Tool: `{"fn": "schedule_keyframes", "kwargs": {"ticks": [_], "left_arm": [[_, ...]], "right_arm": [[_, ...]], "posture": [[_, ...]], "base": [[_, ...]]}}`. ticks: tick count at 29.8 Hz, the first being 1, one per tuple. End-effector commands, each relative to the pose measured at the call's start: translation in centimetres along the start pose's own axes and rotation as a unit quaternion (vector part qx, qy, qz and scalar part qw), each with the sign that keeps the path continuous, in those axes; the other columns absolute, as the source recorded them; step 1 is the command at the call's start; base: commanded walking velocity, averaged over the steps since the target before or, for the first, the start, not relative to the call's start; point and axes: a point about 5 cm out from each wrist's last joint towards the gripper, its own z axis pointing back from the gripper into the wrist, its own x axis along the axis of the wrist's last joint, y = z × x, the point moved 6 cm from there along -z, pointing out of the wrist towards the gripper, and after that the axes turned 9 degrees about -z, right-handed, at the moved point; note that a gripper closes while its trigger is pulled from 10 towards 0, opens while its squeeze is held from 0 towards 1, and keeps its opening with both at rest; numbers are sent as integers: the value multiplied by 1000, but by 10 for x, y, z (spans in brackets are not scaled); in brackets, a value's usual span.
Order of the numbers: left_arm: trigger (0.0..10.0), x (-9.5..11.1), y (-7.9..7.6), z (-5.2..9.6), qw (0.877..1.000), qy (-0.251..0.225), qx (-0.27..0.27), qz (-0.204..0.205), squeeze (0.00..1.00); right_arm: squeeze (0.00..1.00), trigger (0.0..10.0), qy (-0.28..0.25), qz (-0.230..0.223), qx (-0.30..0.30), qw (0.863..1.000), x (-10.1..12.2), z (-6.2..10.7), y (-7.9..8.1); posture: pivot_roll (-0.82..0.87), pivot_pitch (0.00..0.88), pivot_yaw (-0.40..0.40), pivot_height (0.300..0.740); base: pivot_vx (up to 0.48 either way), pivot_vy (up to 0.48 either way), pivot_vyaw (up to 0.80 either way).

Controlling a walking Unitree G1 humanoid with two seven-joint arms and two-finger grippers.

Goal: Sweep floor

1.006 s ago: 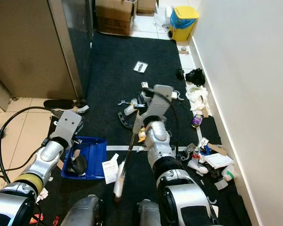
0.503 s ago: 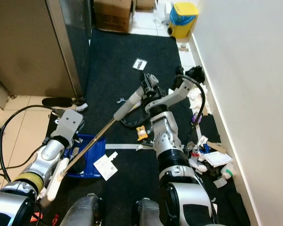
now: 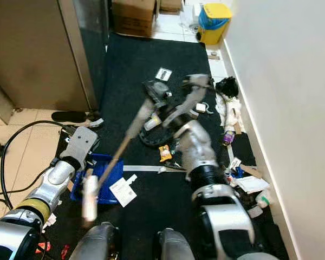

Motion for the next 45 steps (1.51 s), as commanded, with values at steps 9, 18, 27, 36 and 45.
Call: {"fn": "schedule_keyframes", "kwargs": {"ticks": [9,18,27,36,45], "left_arm": [[0,-24,-68,16,986,36,-155,46,0],[0,-18,-82,11,983,37,-166,63,0],[0,25,-77,-9,988,-38,-126,80,0],[0,55,-74,-16,982,-97,-125,99,0],[0,30,-87,-9,984,-43,-153,81,0]], "right_arm": [[0,10000,-32,54,-90,994,28,8,-36],[0,10000,18,131,-120,984,0,14,-41],[0,10000,29,184,-130,974,-9,14,-38],[0,10000,26,192,-138,971,-3,14,-42],[0,10000,39,193,-131,972,-13,14,-39]], "posture": [[33,127,-124,740],[16,128,-131,740],[-9,135,-139,740],[-2,135,-137,740],[8,135,-132,740]], "base": [[0,0,0],[0,0,0],[0,0,0],[0,0,0],[0,0,0]]}}
